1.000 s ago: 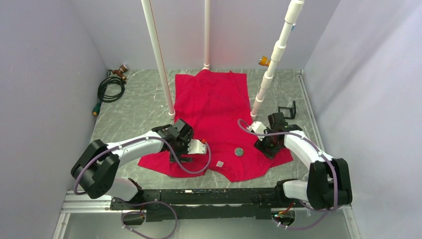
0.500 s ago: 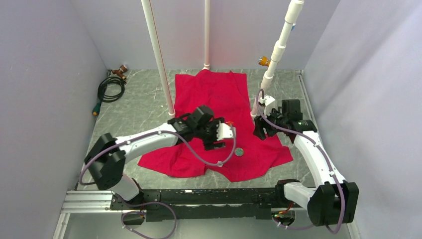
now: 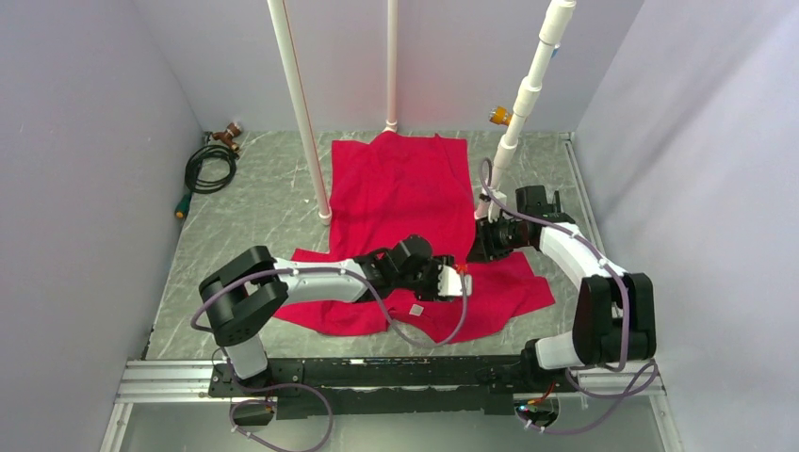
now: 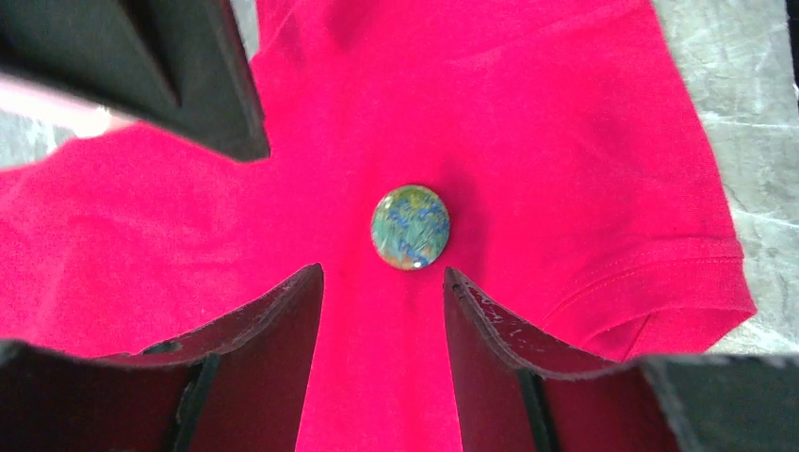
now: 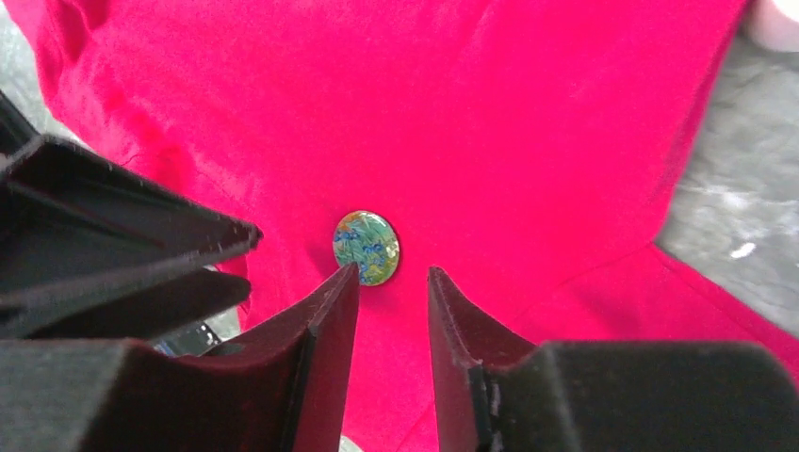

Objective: Remove the brooch from the garment

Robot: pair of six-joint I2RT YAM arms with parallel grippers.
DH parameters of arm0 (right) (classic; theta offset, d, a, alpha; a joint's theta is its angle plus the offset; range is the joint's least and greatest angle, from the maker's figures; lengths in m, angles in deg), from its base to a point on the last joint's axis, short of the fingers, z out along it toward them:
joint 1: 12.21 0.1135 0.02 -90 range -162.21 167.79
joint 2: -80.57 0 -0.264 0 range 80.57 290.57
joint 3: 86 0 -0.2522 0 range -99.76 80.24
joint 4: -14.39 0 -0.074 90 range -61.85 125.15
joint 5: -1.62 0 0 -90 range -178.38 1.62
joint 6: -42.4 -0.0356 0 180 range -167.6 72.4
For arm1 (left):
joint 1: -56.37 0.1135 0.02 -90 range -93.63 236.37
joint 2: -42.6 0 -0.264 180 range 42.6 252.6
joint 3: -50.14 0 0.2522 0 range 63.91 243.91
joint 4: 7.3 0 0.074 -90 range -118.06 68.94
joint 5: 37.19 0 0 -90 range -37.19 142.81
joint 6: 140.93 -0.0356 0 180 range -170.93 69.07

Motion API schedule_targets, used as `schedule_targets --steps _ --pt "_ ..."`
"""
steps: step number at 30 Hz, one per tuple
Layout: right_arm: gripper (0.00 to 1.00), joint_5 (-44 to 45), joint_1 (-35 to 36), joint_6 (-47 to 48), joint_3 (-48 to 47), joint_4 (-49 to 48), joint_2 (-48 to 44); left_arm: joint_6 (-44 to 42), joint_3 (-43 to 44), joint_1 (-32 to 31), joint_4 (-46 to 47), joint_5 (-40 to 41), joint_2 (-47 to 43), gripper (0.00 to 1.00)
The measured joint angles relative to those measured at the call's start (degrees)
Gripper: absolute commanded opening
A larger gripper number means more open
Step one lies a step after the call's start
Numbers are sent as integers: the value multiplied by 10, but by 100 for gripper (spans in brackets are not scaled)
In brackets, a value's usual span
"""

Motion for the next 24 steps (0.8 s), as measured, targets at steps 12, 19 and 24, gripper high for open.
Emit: schedule_targets --steps 12,19,24 --pt "11 -28 21 -19 0 -14 92 -124 -61 -76 97 48 28 53" --pt "3 -31 38 -24 -7 -17 135 -152 -61 -75 123 67 58 50" --pt "1 -32 48 -25 -18 -17 158 -168 -61 -75 145 80 79 49"
